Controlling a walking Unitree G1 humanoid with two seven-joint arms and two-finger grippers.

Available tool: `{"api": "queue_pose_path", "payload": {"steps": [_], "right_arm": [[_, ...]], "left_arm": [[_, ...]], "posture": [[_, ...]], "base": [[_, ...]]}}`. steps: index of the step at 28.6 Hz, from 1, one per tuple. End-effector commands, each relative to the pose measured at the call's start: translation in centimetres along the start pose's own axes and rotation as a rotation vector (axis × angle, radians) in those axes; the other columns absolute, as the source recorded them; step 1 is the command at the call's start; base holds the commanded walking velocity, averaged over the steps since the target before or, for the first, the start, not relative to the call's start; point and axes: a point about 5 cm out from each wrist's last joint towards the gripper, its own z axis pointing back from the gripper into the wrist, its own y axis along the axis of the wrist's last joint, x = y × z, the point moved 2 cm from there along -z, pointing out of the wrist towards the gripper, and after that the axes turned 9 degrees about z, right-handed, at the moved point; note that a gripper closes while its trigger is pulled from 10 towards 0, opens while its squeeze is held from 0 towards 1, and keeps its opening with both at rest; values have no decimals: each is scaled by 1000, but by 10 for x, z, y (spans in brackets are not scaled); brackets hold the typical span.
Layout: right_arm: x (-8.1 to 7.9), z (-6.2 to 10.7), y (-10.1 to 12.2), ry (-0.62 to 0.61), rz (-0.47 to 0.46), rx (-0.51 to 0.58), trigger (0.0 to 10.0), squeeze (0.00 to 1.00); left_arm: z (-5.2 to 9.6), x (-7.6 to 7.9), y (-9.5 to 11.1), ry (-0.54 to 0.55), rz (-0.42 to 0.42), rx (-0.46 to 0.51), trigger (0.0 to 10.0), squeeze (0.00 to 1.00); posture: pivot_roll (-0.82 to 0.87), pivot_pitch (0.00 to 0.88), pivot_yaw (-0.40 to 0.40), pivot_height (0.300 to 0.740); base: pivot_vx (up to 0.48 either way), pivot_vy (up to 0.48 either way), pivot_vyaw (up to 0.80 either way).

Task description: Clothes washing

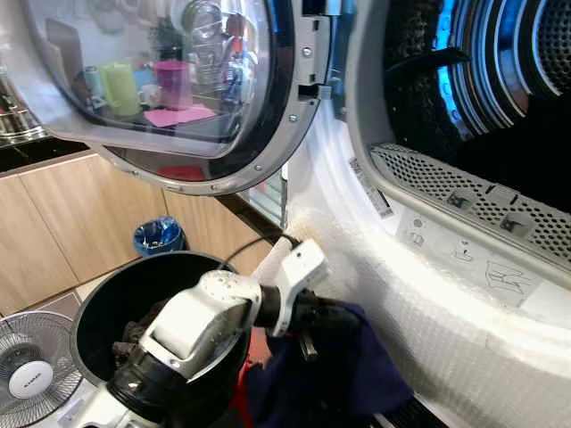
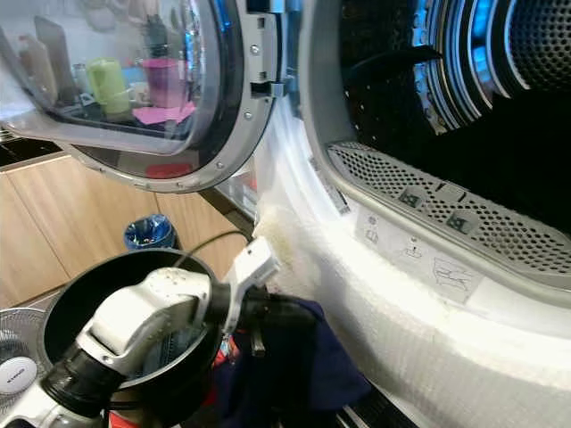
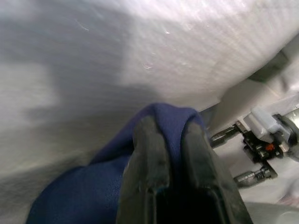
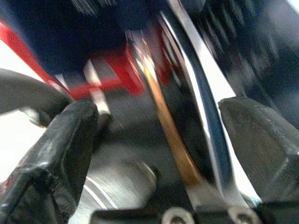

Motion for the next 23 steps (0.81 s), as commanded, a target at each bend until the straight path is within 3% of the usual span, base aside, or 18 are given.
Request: {"api": "queue_pose_path", "payload": {"steps": [1,2,4,6,11,13,14,16,23], "right_arm": [[-11,-3,22,63,-16,95,10000,1000],[-22,0,28,118,6,108,10000,1000],[-29,3,28,141,35,86,10000,1000],[-38,1,30,144,67,45,10000,1000],[-46,-4,45,137,56,40,10000,1000],[-37,-16,44,26,45,9,10000,1000],[-28,-22,40,-70,3,-12,10000,1000],[-25,-26,38,-103,-23,-1,10000,1000],[-36,-34,41,-135,-206,40,10000,1000]], "left_arm": [[-9,6,-7,-49,-19,-31,0,0],[-17,12,-12,-86,-1,-47,0,0],[-22,16,-15,-115,-11,-65,0,0],[-39,22,-18,-141,-29,-85,0,0],[-53,28,-13,-185,-31,-74,0,0],[-62,33,-10,-206,-35,-70,0,0],[-66,35,-9,-207,-36,-66,0,0],[-68,37,-9,-209,-39,-66,0,0],[-76,45,-4,-242,-45,-49,0,0]], "posture": [[210,0,-34,740],[208,0,-33,740],[199,0,-31,740],[187,0,-26,740],[178,0,-24,740],[164,0,-23,740],[163,0,-24,740],[163,0,-24,740],[163,6,-20,740]], "base": [[0,0,0],[0,0,0],[0,0,0],[0,0,0],[0,0,0],[0,0,0],[0,0,0],[0,0,0],[0,0,0]]}}
